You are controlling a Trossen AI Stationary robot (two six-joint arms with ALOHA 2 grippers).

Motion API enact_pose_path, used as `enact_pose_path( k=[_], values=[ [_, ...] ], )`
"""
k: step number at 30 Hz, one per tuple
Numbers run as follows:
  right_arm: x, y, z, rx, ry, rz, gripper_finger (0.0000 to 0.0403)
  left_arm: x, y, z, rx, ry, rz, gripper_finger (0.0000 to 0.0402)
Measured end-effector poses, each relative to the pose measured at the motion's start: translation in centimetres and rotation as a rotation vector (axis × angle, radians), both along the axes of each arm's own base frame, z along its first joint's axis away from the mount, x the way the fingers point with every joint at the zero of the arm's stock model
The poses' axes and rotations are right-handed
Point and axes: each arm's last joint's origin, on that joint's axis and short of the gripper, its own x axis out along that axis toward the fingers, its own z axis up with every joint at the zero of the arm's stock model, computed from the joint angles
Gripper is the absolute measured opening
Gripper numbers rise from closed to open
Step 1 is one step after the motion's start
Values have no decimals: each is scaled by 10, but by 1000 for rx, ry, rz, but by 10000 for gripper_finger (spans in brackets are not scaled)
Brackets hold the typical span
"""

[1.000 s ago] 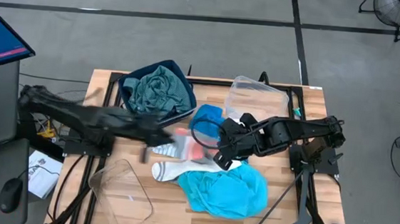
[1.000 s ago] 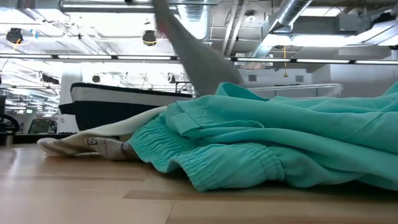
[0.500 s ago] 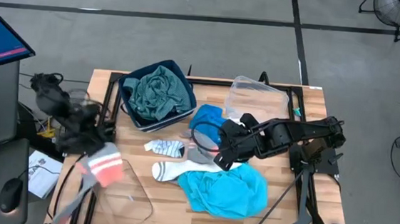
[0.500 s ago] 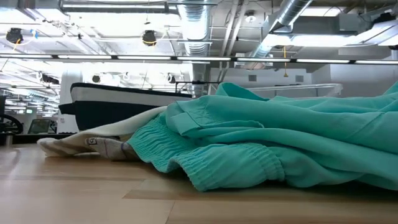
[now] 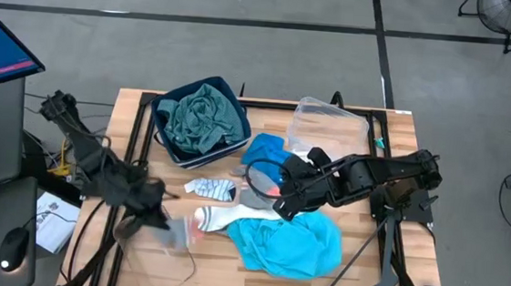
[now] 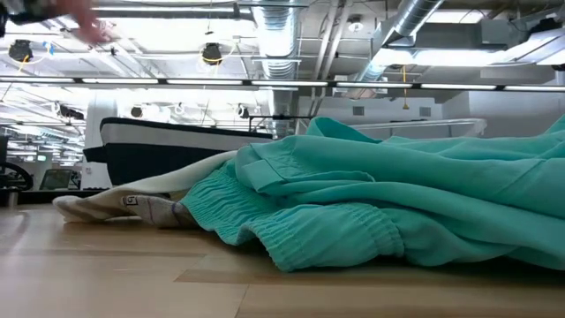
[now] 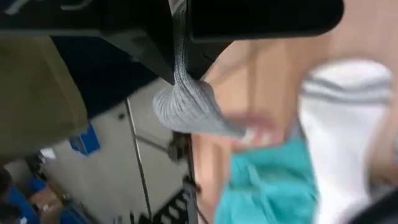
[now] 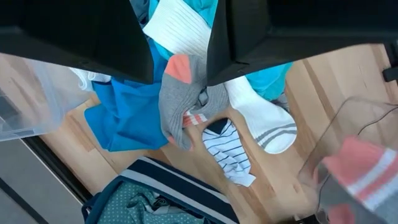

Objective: Pick & Place Cloths
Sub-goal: Put the top gray sock into the transparent bin

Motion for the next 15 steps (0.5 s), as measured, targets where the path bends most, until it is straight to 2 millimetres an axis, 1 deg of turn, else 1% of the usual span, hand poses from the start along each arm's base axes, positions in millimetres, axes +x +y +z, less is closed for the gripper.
enact_pose_path(
  k=[2,5,7,10,15],
  values=[
    [0,2,0,1,0,3,142,-2,-12,-4,-39,58,-35,0],
    [-1,3,0,-3,-2,6,141,-13,-27,-8,-95,138,-82,0],
    [-1,3,0,-15,-7,0,141,-20,-34,-10,-92,156,-79,0],
    [-1,2,0,-26,-14,-7,142,-27,-36,-20,-17,210,-17,0],
    [0,2,1,-38,-21,-14,143,-30,-33,-44,135,410,89,0]
  ],
)
